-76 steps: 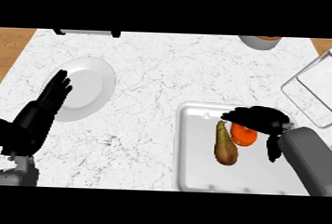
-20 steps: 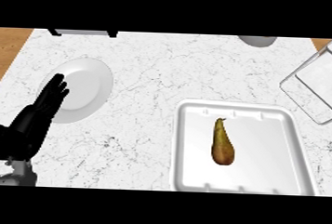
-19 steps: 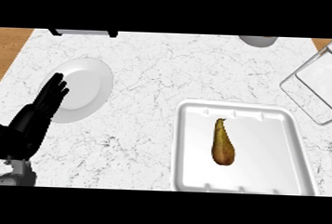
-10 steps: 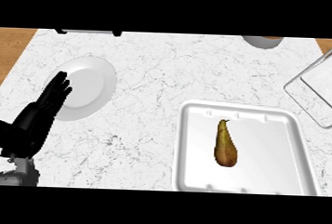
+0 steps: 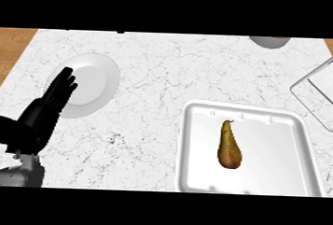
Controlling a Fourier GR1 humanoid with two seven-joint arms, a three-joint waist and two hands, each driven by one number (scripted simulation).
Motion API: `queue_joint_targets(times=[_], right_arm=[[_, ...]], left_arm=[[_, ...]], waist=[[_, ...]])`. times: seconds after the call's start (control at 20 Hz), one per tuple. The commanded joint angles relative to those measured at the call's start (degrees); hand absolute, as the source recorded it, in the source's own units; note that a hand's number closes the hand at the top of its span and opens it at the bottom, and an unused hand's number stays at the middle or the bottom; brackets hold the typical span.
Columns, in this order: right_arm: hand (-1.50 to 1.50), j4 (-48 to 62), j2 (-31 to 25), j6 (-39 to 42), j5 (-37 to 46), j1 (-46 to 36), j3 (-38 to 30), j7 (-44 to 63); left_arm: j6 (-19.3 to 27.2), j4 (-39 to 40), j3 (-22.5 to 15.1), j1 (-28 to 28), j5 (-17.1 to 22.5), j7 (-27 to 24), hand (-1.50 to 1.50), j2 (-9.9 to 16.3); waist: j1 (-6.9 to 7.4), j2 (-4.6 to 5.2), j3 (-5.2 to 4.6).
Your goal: Pick the squash from the tray and place it in the tiered shelf
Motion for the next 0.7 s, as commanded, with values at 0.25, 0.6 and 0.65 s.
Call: queue_joint_targets(times=[0.25, 0.6, 0.65], right_arm=[[1.5, 17.9, 0.0, -17.0, 24.8, -7.6, 10.8, -24.4], [1.5, 33.9, -0.5, -11.2, 18.9, -22.3, 15.5, -31.0], [1.5, 35.0, -1.3, -10.1, 20.3, -23.6, 17.4, -31.9]], left_arm=[[-0.8, 1.9, 0.2, 0.1, -0.5, -1.9, 0.0, 0.4], [-2.3, 0.7, 1.0, 1.0, 1.4, -1.2, 0.0, 0.4], [-1.9, 4.9, 2.3, -0.6, 0.4, -2.7, 0.0, 1.2]], waist=[[0.85, -0.2, 0.1], [-0.42, -0.7, 0.02], [-0.58, -0.63, 0.01]])
